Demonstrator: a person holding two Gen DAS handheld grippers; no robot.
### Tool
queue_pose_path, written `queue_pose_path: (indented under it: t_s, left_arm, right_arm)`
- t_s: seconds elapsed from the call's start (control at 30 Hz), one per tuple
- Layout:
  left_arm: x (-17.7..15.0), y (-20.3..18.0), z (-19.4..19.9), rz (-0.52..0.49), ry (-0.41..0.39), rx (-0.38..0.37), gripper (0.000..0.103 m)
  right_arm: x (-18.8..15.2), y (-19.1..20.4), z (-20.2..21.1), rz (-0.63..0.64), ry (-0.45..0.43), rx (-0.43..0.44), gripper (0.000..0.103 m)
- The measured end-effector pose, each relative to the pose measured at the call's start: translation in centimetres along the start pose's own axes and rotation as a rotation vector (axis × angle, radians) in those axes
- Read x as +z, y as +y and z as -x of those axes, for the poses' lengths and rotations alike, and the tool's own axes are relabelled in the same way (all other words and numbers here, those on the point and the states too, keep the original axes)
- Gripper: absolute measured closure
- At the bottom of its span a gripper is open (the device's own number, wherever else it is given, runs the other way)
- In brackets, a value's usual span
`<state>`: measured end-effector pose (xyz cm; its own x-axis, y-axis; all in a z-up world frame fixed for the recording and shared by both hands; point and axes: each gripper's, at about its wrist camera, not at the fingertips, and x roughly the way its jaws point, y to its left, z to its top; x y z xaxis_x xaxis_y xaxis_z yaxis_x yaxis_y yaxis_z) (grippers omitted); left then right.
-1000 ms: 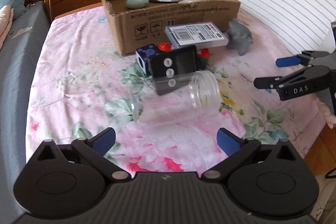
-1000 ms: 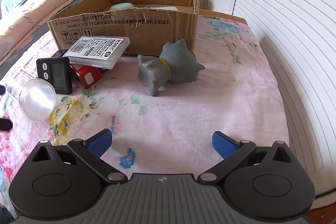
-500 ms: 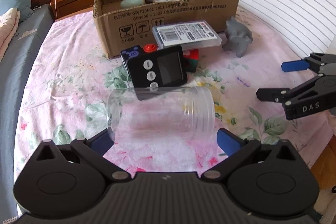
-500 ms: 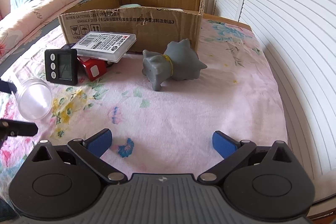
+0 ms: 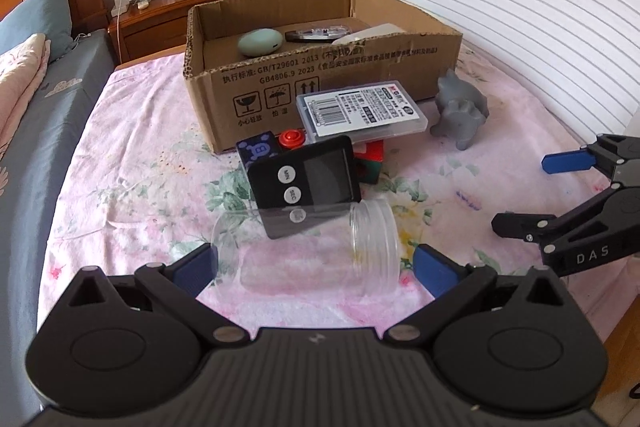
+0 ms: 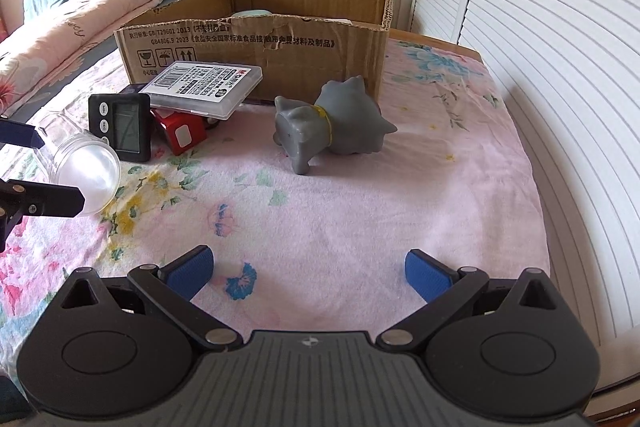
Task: Organize rigid objects
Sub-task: 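Bring left tool fingers around the clear plastic jar lying on the sheet, then close left tool on the clear jar while right tool grasps the gray cat figure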
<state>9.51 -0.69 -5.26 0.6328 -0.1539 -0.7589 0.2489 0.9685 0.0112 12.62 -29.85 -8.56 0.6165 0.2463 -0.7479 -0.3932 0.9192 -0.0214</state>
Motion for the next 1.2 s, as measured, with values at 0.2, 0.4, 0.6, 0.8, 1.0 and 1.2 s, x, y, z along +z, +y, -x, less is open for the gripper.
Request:
queue_pose_path:
  t_s: [0.2,0.4,0.6,0.8,1.0,1.2]
  left_arm:
    - [0.2,0.1,-0.3,-0.012,-0.006,0.0,0.013]
    - [0.0,1.8,-0.1,0.012,-0.002,0.021,0.013]
    - [-0.6,3.9,0.3,0.054,0.005,0.038,0.013]
    - [-0.8,4.8,0.3,0.079,0.005,0.026,0.013]
    - [-0.6,4.8,0.0,0.085,0.001,0.018,0.013]
    - [-0.5,4.9,-0.5,0.08,0.006,0.011,0.013]
  right_arm:
    - [0.1,0.0,-0.1,0.001,0.007,0.0,0.0]
    - [1.5,-1.0,0.3,0.017,-0.004,0.043,0.0]
    - [4.8,-1.9,-0.7,0.148,-0.046,0.063,0.0]
    - [7.7,-2.4,-3.7,0.251,-0.025,0.107,0.0]
    - [8.8,-2.3,-5.9,0.295,0.02,0.136,0.004]
    - [8.7,-1.6,-6.1,0.321,0.035,0.129,0.018]
